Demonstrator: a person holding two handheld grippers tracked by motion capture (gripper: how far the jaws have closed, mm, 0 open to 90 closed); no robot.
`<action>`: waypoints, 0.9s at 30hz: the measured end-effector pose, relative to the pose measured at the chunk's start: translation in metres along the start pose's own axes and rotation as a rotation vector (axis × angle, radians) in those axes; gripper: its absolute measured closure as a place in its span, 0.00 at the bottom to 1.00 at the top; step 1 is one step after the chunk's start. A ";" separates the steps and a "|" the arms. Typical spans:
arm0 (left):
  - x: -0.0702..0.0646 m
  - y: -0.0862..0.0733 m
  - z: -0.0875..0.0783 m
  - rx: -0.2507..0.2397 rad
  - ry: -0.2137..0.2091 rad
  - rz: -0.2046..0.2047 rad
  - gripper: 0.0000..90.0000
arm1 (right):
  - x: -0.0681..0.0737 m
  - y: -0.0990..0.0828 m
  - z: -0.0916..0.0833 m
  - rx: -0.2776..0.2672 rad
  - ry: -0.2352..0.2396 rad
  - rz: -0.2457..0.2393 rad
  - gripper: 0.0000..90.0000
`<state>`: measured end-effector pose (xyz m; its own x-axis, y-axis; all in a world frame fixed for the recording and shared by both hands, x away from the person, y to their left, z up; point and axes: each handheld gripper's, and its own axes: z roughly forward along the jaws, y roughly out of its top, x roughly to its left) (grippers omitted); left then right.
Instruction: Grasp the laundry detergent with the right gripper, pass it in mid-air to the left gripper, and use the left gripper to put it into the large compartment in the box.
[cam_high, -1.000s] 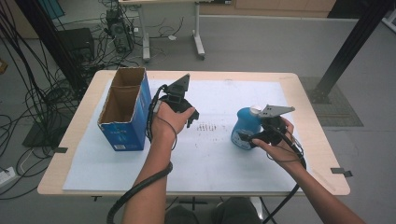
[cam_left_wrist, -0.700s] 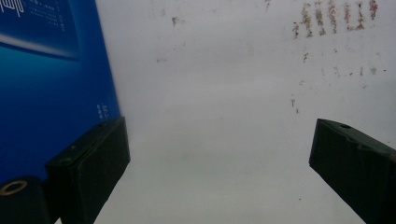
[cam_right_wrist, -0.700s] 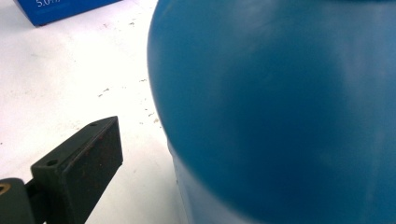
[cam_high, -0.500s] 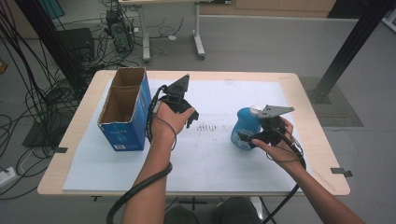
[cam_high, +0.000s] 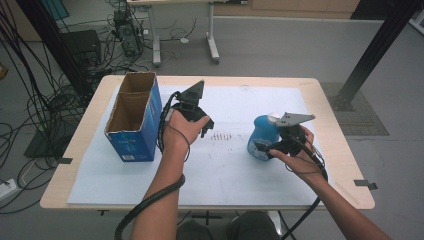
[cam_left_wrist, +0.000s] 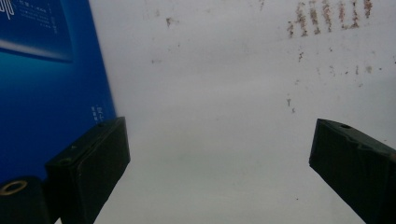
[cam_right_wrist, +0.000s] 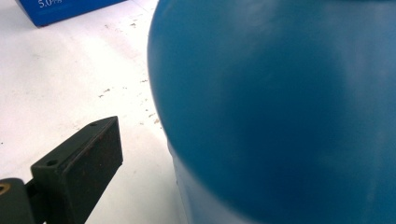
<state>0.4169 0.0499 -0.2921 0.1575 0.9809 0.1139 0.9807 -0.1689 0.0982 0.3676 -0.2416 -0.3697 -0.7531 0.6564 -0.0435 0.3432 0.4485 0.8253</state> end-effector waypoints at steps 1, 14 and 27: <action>0.000 0.000 0.000 -0.001 -0.001 -0.001 0.06 | 0.000 0.000 0.000 -0.001 0.000 0.000 0.02; 0.000 0.000 0.000 -0.002 0.000 -0.001 0.06 | -0.002 -0.001 0.000 -0.010 0.010 -0.005 0.02; -0.002 0.000 0.002 0.004 0.000 0.002 0.06 | -0.004 -0.004 0.002 0.006 0.008 -0.009 0.09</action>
<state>0.4170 0.0480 -0.2947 0.1590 0.9806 0.1144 0.9809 -0.1700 0.0945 0.3700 -0.2447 -0.3742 -0.7610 0.6471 -0.0465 0.3393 0.4581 0.8216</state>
